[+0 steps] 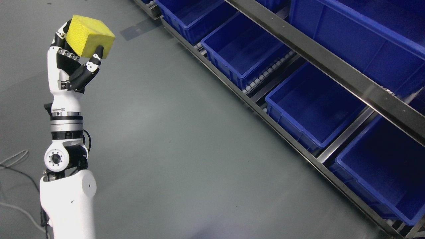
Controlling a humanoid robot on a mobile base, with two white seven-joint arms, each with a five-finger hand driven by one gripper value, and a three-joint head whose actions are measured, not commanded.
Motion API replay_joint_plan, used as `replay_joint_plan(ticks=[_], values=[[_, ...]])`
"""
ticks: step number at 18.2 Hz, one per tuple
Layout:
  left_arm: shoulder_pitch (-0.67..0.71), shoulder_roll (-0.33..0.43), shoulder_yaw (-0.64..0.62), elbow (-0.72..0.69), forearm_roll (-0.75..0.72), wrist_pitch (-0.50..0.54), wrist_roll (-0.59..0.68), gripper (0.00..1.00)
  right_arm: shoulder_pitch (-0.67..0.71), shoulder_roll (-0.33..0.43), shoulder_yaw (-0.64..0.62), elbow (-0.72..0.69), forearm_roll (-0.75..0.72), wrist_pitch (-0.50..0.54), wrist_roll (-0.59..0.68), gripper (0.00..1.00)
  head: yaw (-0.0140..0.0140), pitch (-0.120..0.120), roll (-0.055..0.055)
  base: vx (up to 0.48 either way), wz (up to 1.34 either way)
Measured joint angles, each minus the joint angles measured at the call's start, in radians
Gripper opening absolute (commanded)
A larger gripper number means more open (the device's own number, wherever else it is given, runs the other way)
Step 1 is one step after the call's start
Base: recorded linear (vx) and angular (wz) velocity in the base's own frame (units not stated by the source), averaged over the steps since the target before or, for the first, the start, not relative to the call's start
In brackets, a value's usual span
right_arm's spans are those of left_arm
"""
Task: Move yellow foam block to right shelf middle
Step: 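Hold the cube raised in the left hand while turning toward the blue bins, then extend the left hand over the middle-shelf blue bin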
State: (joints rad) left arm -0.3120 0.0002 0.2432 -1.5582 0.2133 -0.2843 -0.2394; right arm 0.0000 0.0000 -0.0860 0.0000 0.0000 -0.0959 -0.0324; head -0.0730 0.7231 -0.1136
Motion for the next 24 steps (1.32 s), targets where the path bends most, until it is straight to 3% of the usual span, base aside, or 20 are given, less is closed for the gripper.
replay_joint_plan(ticks=[15, 24], values=[[0.045, 0.0, -0.037, -0.045, 0.0, 0.019, -0.003, 0.36, 0.0, 0.0, 0.0, 0.0, 0.0, 0.0, -0.001, 1.0, 0.0, 0.0, 0.0, 0.424, -0.27], [0.053, 0.0, -0.084, -0.107, 0.002, -0.026, -0.084, 0.37, 0.0, 0.0, 0.0, 0.0, 0.0, 0.0, -0.002, 1.0, 0.0, 0.0, 0.0, 0.184, -0.2]])
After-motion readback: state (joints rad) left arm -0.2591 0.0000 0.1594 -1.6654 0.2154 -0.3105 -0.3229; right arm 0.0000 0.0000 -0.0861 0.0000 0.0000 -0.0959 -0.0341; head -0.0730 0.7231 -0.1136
